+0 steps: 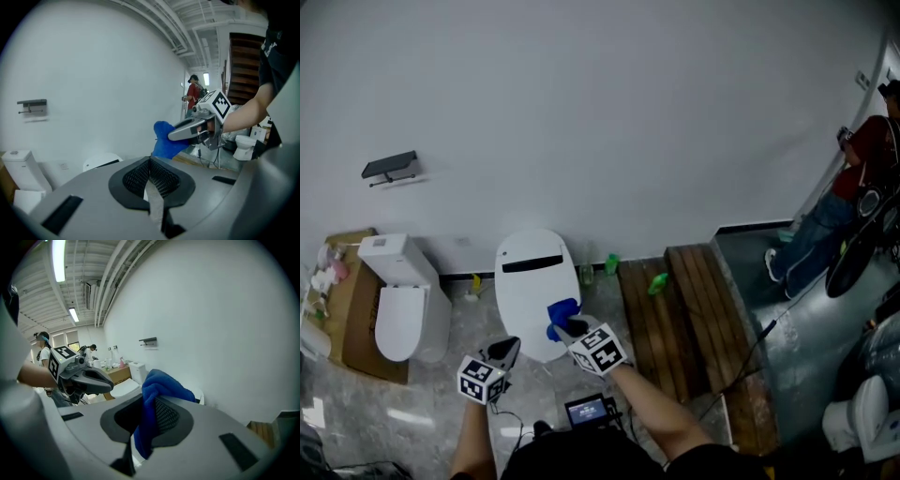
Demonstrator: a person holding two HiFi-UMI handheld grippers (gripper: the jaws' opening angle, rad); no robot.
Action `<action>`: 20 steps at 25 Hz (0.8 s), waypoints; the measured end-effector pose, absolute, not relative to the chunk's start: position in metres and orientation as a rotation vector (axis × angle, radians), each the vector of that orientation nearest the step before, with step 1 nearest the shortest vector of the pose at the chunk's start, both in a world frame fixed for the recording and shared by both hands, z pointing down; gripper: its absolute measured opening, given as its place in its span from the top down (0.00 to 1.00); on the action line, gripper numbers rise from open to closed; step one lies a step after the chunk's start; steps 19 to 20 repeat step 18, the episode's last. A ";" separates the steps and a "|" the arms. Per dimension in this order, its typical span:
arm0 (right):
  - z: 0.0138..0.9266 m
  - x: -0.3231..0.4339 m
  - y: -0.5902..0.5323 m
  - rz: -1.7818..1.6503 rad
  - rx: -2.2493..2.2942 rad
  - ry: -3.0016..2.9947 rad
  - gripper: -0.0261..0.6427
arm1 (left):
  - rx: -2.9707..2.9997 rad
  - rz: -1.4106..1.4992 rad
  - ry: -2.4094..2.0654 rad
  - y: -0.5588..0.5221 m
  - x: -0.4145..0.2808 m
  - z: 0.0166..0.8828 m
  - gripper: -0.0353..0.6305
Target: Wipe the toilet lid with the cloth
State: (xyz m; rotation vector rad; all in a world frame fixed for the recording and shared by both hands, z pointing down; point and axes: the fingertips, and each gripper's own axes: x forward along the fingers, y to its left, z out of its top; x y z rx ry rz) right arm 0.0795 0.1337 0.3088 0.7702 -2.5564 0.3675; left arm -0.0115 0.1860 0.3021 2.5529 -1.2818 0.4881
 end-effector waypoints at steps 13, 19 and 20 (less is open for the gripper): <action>0.316 0.085 0.143 0.381 0.772 -2.552 0.88 | 2.567 0.460 -1.230 0.194 0.008 0.298 0.93; 0.319 0.086 0.140 0.376 0.765 -2.548 0.88 | 2.539 0.471 -1.250 0.189 0.006 0.302 0.93; 0.319 0.086 0.140 0.376 0.765 -2.548 0.88 | 2.539 0.471 -1.250 0.189 0.006 0.302 0.93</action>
